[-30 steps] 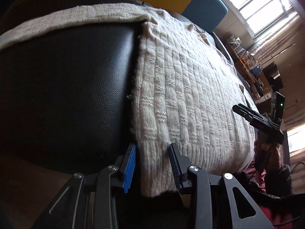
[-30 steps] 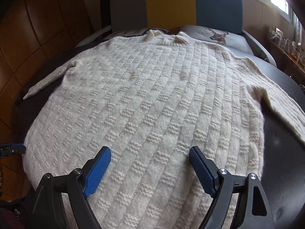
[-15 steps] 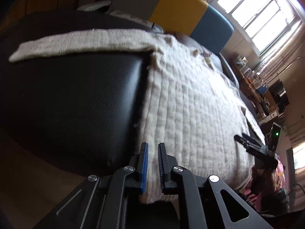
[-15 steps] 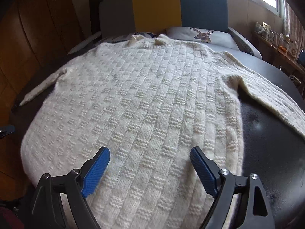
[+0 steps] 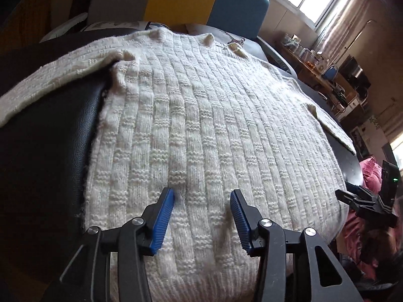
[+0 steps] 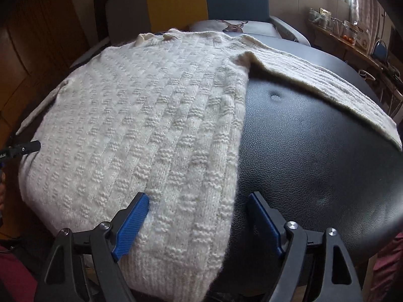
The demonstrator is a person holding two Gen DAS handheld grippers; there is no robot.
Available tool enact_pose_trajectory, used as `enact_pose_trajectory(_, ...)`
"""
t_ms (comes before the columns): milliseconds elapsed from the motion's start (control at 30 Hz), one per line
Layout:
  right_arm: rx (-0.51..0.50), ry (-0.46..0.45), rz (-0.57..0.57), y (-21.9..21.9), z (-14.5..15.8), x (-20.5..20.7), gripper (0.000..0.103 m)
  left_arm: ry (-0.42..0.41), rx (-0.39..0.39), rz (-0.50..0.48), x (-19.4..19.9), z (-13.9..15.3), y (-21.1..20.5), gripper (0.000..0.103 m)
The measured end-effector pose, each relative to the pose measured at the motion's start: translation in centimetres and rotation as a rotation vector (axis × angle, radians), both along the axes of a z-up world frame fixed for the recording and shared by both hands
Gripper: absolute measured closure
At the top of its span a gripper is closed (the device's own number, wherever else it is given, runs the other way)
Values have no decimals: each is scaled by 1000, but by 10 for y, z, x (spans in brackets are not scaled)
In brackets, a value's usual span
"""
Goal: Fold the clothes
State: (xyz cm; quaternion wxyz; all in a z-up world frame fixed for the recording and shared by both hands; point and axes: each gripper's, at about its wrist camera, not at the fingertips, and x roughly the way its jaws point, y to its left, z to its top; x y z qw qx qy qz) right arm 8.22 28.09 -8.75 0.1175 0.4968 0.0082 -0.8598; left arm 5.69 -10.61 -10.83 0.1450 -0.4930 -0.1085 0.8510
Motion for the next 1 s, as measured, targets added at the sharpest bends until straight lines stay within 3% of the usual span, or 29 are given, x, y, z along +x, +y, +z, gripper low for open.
enact_pose_trajectory(100,13,-19,-9,-1,8,-6,19,-21,19,14,-3,5,-1,55)
enact_pose_trajectory(200,-20,72,2,-5,30,-10,19,-6,40,8,-11,17,3,55)
enact_pose_trajectory(300,-21,86,55,-27,32,-33,19,40,-4,-33,-28,27,18,52)
enact_pose_trajectory(500,-22,112,161,-70,37,-80,19,52,-55,-98,-76,34,54,52)
enact_pose_trajectory(600,22,97,158,-78,27,-110,19,84,-95,-132,-98,39,66,52)
enact_pose_trajectory(733,93,43,101,-70,3,-142,19,81,-117,-95,-138,36,62,52)
enact_pose_trajectory(867,44,50,61,-42,-10,-138,16,-1,-158,22,-166,7,37,52)
enact_pose_trajectory(933,-17,49,38,-27,-3,-135,16,40,-120,30,-163,1,28,53)
enact_pose_trajectory(1000,-78,47,15,-11,3,-132,16,57,-163,9,-161,-1,34,52)
